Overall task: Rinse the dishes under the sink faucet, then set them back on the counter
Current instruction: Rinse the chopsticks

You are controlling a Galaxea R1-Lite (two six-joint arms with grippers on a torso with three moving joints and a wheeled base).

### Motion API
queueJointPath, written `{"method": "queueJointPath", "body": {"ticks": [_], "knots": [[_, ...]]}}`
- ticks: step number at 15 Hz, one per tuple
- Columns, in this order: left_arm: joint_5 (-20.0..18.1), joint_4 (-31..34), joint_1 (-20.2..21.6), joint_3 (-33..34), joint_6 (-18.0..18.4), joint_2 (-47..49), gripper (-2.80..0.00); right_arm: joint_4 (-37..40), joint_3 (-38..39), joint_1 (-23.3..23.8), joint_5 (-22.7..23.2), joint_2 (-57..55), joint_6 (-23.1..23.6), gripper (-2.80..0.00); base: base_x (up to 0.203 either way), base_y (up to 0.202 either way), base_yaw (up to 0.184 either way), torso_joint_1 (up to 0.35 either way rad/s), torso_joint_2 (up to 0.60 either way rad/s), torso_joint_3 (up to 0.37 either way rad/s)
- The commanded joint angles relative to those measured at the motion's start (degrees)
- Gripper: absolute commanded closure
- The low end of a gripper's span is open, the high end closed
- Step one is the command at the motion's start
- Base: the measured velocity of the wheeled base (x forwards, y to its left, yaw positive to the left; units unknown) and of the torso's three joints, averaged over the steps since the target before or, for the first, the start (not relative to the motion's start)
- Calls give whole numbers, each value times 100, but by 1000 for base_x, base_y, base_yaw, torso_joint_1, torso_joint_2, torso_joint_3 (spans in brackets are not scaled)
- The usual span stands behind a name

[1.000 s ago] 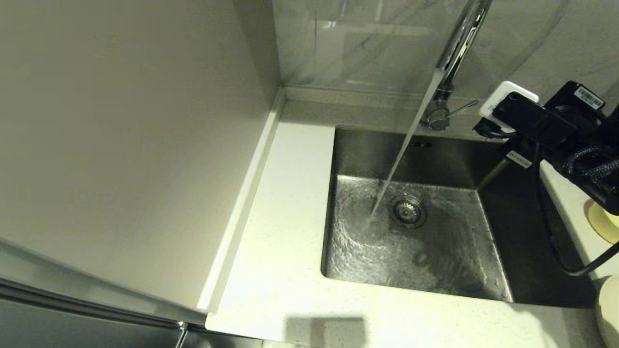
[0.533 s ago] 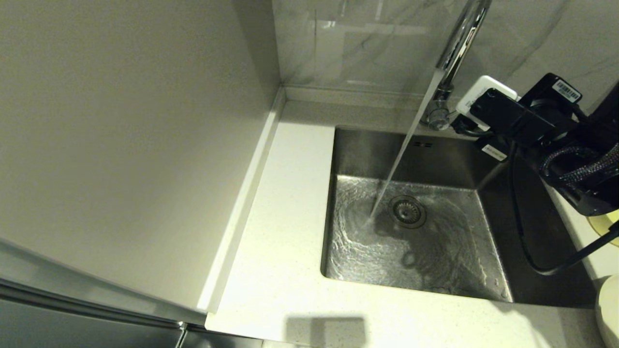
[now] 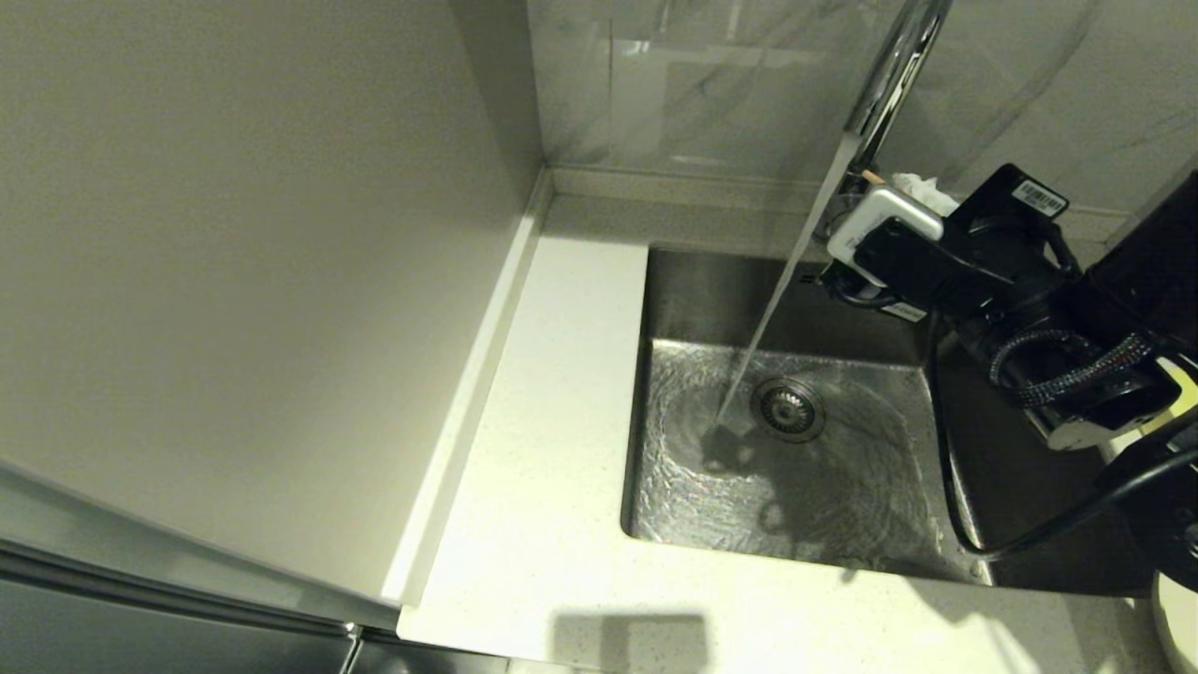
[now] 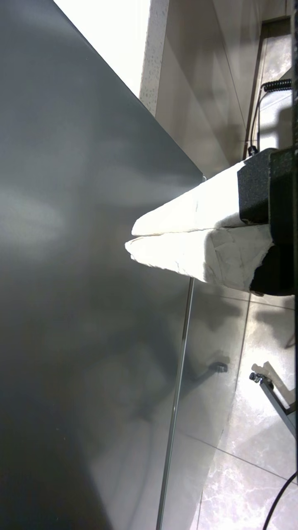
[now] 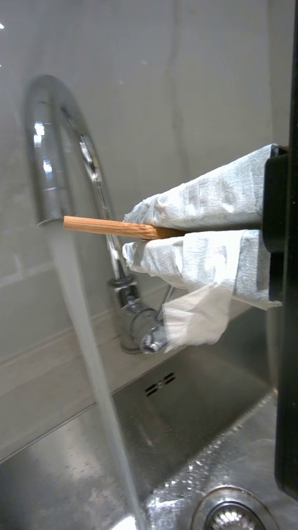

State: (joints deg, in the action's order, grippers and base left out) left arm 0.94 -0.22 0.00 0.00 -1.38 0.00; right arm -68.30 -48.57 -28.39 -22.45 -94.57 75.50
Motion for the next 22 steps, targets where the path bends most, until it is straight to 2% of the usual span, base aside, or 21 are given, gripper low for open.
{"method": "queueJointPath", "body": {"ticks": [1,13,18,22], "knots": [[3,-4,0,0,-3,-9,0,-199,84,-169,25,-171,85,0,0,0,0,0,0,0],[3,-4,0,0,-3,-9,0,-963,47,-1147,101,-427,543,0,0,0,0,0,0,0],[3,-4,0,0,-3,-9,0,-1048,32,-1511,101,-588,508,0,0,0,0,0,0,0],[3,-4,0,0,-3,-9,0,-1225,-190,-1555,101,-825,419,0,0,0,0,0,0,0]]}}
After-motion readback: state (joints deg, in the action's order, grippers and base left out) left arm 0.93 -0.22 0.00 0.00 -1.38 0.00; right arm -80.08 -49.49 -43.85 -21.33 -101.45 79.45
